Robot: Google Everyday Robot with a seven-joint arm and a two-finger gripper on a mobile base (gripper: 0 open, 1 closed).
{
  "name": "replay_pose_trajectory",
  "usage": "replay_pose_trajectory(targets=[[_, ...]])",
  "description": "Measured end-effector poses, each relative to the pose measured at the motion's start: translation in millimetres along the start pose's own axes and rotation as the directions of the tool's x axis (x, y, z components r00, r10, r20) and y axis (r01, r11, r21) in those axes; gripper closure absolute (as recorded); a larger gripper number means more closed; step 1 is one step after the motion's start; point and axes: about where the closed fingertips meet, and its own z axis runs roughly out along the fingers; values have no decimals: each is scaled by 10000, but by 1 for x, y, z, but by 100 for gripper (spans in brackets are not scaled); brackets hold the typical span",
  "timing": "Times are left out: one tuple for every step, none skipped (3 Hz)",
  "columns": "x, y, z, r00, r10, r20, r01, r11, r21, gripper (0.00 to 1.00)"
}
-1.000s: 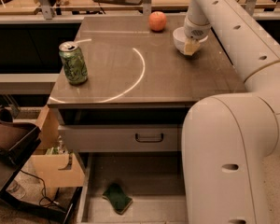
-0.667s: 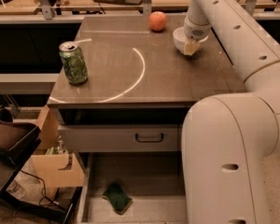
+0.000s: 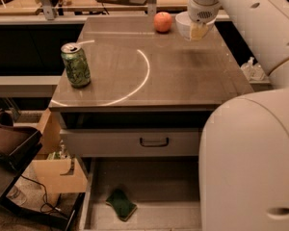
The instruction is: Move white bowl near green can
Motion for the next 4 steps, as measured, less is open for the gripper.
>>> replay_pose_trajectory(targets=[[-13,26,-51,9984,-563,40,560,9971,514,100],[-31,61,-81,9941,-989,445,943,9908,973,100],[-51,104,-103,9861,-1411,878,1280,9819,1396,100],[-78,155,-97,9616,-2315,1474,2117,9675,1383,100]])
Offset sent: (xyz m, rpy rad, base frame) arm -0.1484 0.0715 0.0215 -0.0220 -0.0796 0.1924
